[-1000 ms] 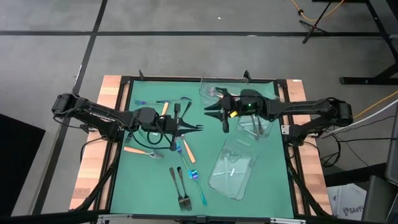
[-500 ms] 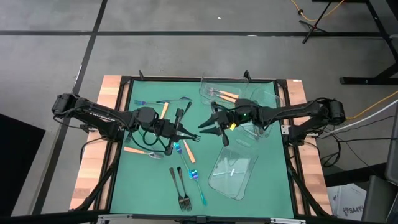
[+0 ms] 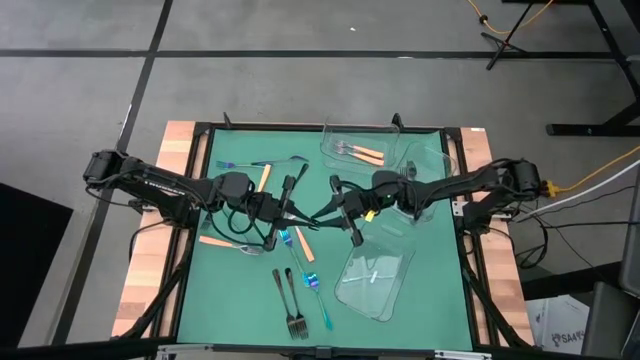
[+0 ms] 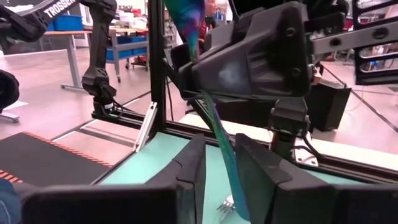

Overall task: Sort silverware by color (type)
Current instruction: Put the blue fork into the bottom transparent bin

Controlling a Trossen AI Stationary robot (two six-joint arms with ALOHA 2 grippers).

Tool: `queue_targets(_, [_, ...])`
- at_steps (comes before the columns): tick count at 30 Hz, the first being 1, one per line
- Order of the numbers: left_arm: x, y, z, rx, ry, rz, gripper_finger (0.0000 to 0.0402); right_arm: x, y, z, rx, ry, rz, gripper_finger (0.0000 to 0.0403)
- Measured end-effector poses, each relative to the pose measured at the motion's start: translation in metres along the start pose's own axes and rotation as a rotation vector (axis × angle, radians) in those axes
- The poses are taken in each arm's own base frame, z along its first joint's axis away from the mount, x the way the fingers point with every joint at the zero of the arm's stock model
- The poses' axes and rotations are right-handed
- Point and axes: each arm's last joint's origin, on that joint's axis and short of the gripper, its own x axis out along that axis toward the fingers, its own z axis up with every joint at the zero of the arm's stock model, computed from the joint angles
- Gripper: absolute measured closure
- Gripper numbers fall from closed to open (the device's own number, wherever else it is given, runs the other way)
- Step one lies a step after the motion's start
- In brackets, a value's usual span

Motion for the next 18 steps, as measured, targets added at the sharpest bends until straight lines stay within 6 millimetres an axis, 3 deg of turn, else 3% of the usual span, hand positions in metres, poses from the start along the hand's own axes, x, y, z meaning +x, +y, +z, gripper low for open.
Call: queue_targets(18, [0.0,0.0003,0.0005,0.0,-0.005,0.002,0.0396,0.0014,-0.0021,-0.0019,-0.004,-0.008,-0.021,0.0324])
